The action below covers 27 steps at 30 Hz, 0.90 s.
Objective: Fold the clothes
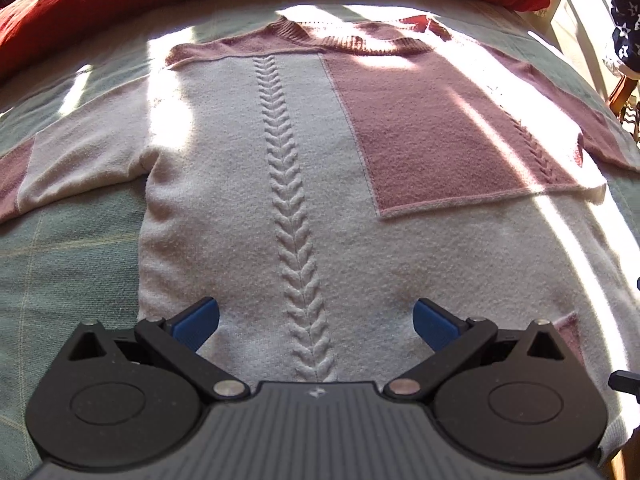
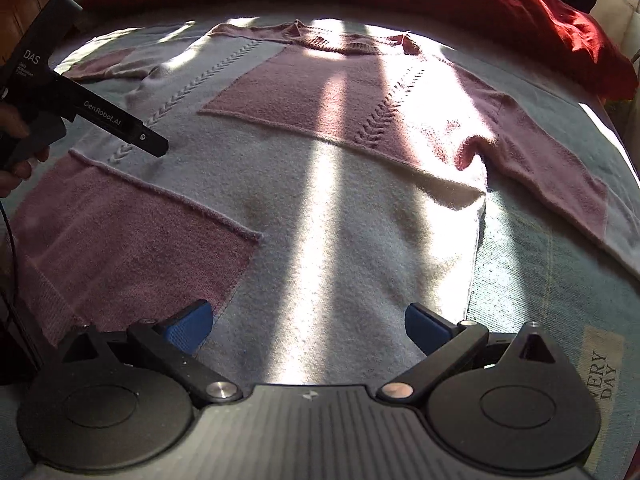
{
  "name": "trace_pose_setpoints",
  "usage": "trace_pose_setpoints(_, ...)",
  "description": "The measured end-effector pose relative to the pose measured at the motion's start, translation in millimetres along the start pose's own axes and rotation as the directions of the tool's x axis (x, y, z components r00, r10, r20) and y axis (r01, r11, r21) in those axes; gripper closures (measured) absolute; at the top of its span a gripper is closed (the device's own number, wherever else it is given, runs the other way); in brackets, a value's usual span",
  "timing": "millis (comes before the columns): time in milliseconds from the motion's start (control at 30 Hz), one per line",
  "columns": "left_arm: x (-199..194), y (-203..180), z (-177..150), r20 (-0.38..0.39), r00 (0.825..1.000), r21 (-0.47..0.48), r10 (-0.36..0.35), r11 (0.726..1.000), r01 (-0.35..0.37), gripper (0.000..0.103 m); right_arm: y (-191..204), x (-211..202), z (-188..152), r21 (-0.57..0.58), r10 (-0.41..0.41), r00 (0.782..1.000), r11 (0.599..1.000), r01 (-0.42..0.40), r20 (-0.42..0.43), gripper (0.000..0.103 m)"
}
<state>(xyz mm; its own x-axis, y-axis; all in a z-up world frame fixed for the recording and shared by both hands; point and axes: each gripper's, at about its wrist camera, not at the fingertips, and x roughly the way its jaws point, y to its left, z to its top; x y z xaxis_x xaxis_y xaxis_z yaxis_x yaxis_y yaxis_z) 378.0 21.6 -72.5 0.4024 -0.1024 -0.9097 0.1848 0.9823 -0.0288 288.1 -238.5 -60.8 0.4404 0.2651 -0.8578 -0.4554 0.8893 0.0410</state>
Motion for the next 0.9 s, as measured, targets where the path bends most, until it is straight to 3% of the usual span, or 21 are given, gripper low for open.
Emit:
trace_pose_setpoints(100, -7, -11, -4, -0.010, 1.000, 0.033, -0.018, 0.999, 0.018, 0.001, 3, 16, 15, -0.009, 0.035, 0.999, 0.999, -0.034, 0.024, 0.000)
trace_pose_setpoints(267, -9, -25, -26, -0.062, 0.996, 0.042, -0.067, 0.997, 0.070, 0.001, -2, 33, 2, 0.011, 0.024, 0.998, 1.000, -0.024, -0.053, 0.000)
trace_pose_setpoints(433, -17, -32, -67, -0.120, 0.992, 0.060, -0.033, 0.997, 0.041, 0.000, -10, 22, -25, 0.016, 0.016, 0.996, 1.000, -0.014, -0.084, 0.000)
trace_pose_setpoints(567, -27, -30, -74, -0.140, 0.990, 0.060, -0.030, 0.997, 0.039, 0.001, -11, 17, -28, 0.011, 0.011, 0.996, 1.000, -0.010, -0.093, 0.000)
trace_pose_setpoints(700, -26, -17, -45, -0.076, 0.997, 0.034, -0.034, 0.999, 0.037, 0.001, -18, 16, -5, 0.047, 0.022, 0.999, 0.999, -0.021, -0.035, 0.000)
trace_pose_setpoints(900, 0, 11, 44, 0.099, 0.994, -0.008, -0.049, 0.999, 0.050, 0.001, -40, 46, 57, 0.061, -0.003, 0.995, 0.998, -0.003, 0.101, 0.000)
